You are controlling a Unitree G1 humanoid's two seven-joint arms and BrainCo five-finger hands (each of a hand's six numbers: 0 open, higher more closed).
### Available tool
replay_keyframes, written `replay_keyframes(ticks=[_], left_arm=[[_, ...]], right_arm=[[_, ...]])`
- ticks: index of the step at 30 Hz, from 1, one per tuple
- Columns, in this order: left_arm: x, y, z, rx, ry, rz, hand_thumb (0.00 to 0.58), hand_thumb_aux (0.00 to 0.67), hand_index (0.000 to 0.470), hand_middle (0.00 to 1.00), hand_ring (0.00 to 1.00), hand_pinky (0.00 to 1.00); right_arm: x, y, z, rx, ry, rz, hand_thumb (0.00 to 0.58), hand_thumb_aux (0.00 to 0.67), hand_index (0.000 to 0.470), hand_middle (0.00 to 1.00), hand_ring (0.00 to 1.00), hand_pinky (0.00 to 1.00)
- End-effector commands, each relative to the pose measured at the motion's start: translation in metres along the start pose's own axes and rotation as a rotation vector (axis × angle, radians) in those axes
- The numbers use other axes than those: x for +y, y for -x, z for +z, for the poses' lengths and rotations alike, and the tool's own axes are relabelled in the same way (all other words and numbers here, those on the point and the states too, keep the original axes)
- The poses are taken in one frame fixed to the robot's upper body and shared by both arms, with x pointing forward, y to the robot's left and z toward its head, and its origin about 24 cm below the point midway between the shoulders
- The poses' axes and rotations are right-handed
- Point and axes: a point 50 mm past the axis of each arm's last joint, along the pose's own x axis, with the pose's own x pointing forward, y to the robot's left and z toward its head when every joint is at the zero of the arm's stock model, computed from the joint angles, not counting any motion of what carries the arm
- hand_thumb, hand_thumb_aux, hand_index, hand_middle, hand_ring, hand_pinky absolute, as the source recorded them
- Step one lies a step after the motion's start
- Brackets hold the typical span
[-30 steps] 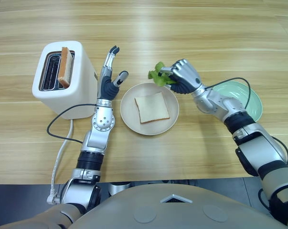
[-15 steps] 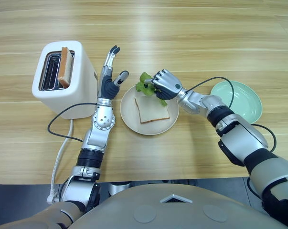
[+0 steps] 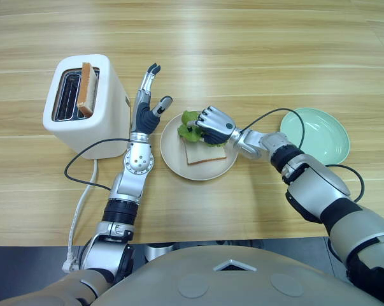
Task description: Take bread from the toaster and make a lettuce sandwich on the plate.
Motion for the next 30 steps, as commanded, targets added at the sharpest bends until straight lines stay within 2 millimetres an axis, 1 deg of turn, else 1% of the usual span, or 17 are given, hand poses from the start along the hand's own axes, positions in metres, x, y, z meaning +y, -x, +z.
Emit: replay_keyframes(ticks=[1,8,12,13,14,15,16,24,30], left_arm=[[-0.002,0.003,-0.004,0.02,-0.008,-0.017,0.0,0.0,0.0,0.0,0.0,0.0],[-0.004,0.004,-0.004,0.025,-0.008,-0.022,0.0,0.0,0.0,0.0,0.0,0.0],[-0.004,0.005,-0.005,0.027,-0.007,-0.026,0.0,0.0,0.0,0.0,0.0,0.0],[-0.005,0.005,-0.005,0.027,-0.006,-0.028,0.0,0.0,0.0,0.0,0.0,0.0],[-0.005,0.005,-0.005,0.027,-0.006,-0.029,0.0,0.0,0.0,0.0,0.0,0.0],[-0.005,0.004,-0.005,0.028,-0.006,-0.029,0.0,0.0,0.0,0.0,0.0,0.0],[-0.005,0.004,-0.005,0.029,-0.005,-0.029,0.0,0.0,0.0,0.0,0.0,0.0],[-0.004,0.006,-0.007,0.034,-0.007,-0.025,0.0,0.0,0.0,0.0,0.0,0.0],[-0.001,0.006,-0.008,0.037,-0.01,-0.019,0.0,0.0,0.0,0.0,0.0,0.0]], right_arm=[[0.008,0.004,0.008,-0.053,-0.038,0.072,0.58,0.67,0.46,1.0,1.0,1.0],[0.003,0.008,0.006,-0.073,-0.05,0.077,0.58,0.67,0.46,1.0,1.0,1.0],[0.004,0.009,0.003,-0.052,-0.038,0.09,0.58,0.67,0.46,1.0,1.0,1.0],[0.004,0.01,0.002,-0.046,-0.035,0.093,0.574,0.602,0.413,1.0,1.0,1.0],[0.004,0.01,0.001,-0.04,-0.031,0.088,0.574,0.602,0.413,1.0,1.0,1.0],[0.003,0.01,0.0,-0.036,-0.025,0.083,0.458,0.363,0.249,1.0,1.0,1.0],[0.002,0.01,-0.001,-0.029,-0.014,0.072,0.0,0.0,0.0,1.0,1.0,1.0],[-0.017,0.014,-0.016,0.013,0.032,-0.006,0.0,0.0,0.0,1.0,1.0,1.0],[-0.032,0.018,-0.023,0.018,0.052,-0.056,0.0,0.0,0.0,1.0,1.0,1.0]])
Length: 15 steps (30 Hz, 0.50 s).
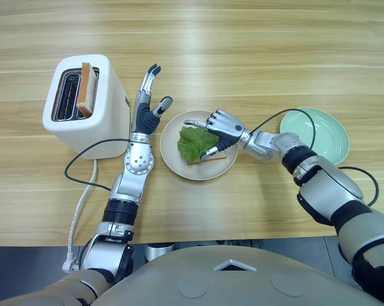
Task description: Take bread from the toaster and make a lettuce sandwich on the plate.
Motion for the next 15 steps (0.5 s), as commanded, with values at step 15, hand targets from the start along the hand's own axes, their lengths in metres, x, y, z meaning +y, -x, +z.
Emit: replay_keyframes(ticks=[15], left_arm=[[0.068,0.014,0.112,-0.364,0.05,0.138,0.0,0.0,0.0,0.0,0.0,0.0]], right_arm=[[-0.099,0.038,-0.045,0.275,-0.201,-0.639,0.0,0.0,0.0,1.0,1.0,1.0]])
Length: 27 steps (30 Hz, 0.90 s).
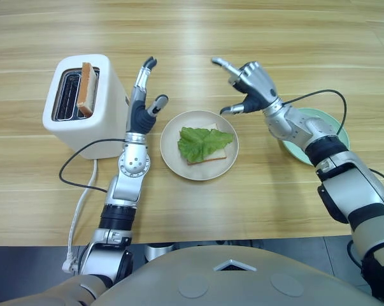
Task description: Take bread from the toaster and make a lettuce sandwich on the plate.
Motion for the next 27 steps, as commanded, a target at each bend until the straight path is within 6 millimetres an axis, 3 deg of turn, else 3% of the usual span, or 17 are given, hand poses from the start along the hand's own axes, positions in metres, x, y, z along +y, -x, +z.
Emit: replay_keyframes(ticks=[1,3,5,8,10,11,12,13,14,17,20,27], left_arm=[[0.041,-0.002,0.056,-0.173,-0.035,0.093,0.0,0.0,0.0,0.0,0.0,0.0],[0.066,0.002,0.075,-0.225,-0.133,0.169,0.0,0.0,0.0,0.0,0.0,0.0],[0.085,0.004,0.081,-0.23,-0.255,0.229,0.0,0.0,0.0,0.0,0.0,0.0],[0.112,0.011,0.067,-0.127,-0.452,0.291,0.0,0.0,0.0,0.0,0.0,0.0],[0.124,0.019,0.047,0.006,-0.575,0.275,0.0,0.0,0.0,0.0,0.0,0.0],[0.128,0.024,0.035,0.082,-0.627,0.258,0.0,0.0,0.0,0.0,0.0,0.0],[0.132,0.029,0.019,0.17,-0.679,0.235,0.0,0.0,0.0,0.0,0.0,0.0],[0.133,0.032,0.007,0.23,-0.711,0.213,0.0,0.0,0.0,0.0,0.0,0.0],[0.132,0.037,-0.009,0.306,-0.736,0.174,0.0,0.0,0.0,0.0,0.0,0.0],[0.12,0.048,-0.042,0.456,-0.748,0.055,0.0,0.0,0.0,0.0,0.0,0.0],[0.113,0.052,-0.061,0.54,-0.771,-0.031,0.0,0.0,0.0,0.0,0.0,0.0],[0.105,0.049,-0.069,0.554,-0.751,-0.081,0.0,0.0,0.0,0.0,0.0,0.0]], right_arm=[[-0.013,0.01,-0.009,0.087,-0.056,-0.072,0.0,0.0,0.0,1.0,1.0,1.0],[-0.012,0.014,-0.01,0.111,-0.063,-0.073,0.0,0.0,0.0,1.0,1.0,1.0],[-0.011,0.018,-0.011,0.128,-0.069,-0.079,0.0,0.0,0.0,0.97,0.97,0.97],[-0.011,0.018,-0.011,0.139,-0.081,-0.098,0.0,0.0,0.0,0.96,0.96,0.96],[-0.012,0.018,-0.011,0.144,-0.09,-0.111,0.0,0.0,0.0,0.95,0.95,0.95],[-0.012,0.018,-0.011,0.15,-0.093,-0.119,0.0,0.0,0.0,0.89,0.89,0.89],[-0.013,0.019,-0.012,0.161,-0.096,-0.128,0.0,0.0,0.0,0.69,0.69,0.69],[-0.013,0.02,-0.013,0.171,-0.097,-0.135,0.0,0.0,0.0,0.41,0.41,0.41],[-0.014,0.021,-0.015,0.184,-0.097,-0.148,0.0,0.0,0.0,0.0,0.0,0.0],[-0.016,0.023,-0.017,0.202,-0.102,-0.164,0.0,0.0,0.0,0.0,0.0,0.0],[-0.017,0.024,-0.018,0.206,-0.104,-0.168,0.0,0.0,0.0,0.0,0.0,0.0],[-0.018,0.025,-0.018,0.208,-0.105,-0.17,0.0,0.0,0.0,0.0,0.0,0.0]])
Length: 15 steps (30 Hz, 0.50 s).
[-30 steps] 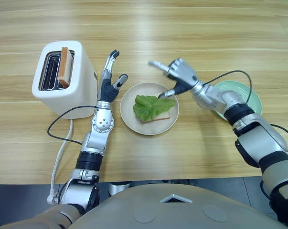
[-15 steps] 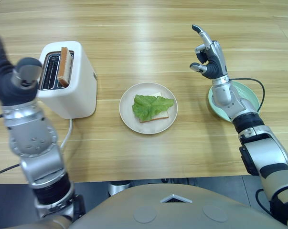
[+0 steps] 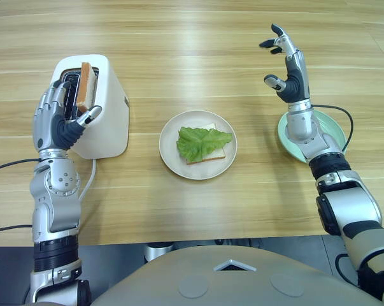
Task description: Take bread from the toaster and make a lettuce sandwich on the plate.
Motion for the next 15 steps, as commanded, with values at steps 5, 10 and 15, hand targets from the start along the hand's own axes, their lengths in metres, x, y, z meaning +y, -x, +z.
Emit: replay_keyframes(ticks=[5,10,15], left_arm=[[-0.0057,-0.0031,0.0049,-0.003,-0.001,-0.047,0.0,0.0,0.0,0.0,0.0,0.0],[-0.0041,-0.0044,0.0077,-0.005,-0.011,-0.047,0.379,0.276,0.189,0.0,0.0,0.0],[-0.0055,-0.0047,0.0077,0.01,-0.016,-0.061,0.58,0.67,0.46,0.0,0.0,0.0]], right_arm=[[0.0014,0.0066,-0.0022,0.02,-0.004,0.009,0.0,0.0,0.0,0.0,0.0,0.0],[0.0017,0.0078,-0.0022,0.022,-0.003,0.011,0.0,0.0,0.0,0.0,0.0,0.0],[0.0011,0.0087,-0.0023,0.021,-0.001,0.008,0.0,0.0,0.0,0.0,0.0,0.0]])
